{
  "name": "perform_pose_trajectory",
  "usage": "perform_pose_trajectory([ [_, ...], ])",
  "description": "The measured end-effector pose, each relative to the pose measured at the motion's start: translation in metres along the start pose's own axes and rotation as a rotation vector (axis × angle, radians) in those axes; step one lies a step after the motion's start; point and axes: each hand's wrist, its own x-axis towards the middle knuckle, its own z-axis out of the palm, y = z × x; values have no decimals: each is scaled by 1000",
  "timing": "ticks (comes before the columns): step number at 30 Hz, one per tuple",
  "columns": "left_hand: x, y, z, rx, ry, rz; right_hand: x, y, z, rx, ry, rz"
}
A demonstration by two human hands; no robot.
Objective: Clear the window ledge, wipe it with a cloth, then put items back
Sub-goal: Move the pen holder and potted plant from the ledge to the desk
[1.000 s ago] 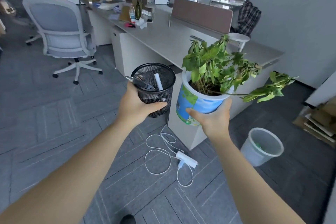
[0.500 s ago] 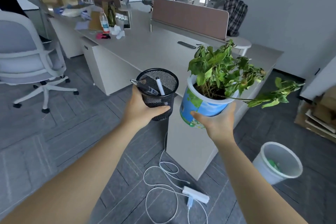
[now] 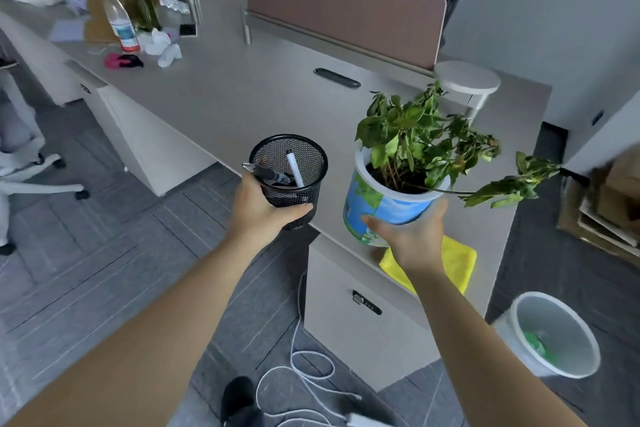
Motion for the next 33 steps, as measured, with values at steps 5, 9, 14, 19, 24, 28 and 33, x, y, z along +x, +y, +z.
perform_pose_trajectory([
  [5,99,-44,18,-10,-128,9,66,32,55,-38,137,65],
  [9,176,-79,35,2,-269,-21,114,58,92,-63,277,130],
  [14,237,-104,64,19,-409,10,161,84,122,-121,372,139],
  [19,264,-126,86,-14,-442,14,191,112,133,-170,408,137],
  [24,273,-146,97,-74,-477,-43,200,131,138,-151,428,156],
  [28,280,-157,102,-66,-537,-72,202,140,138,-148,430,182],
  [33,263,-155,102,-61,-447,-83,193,136,129,-232,301,244],
])
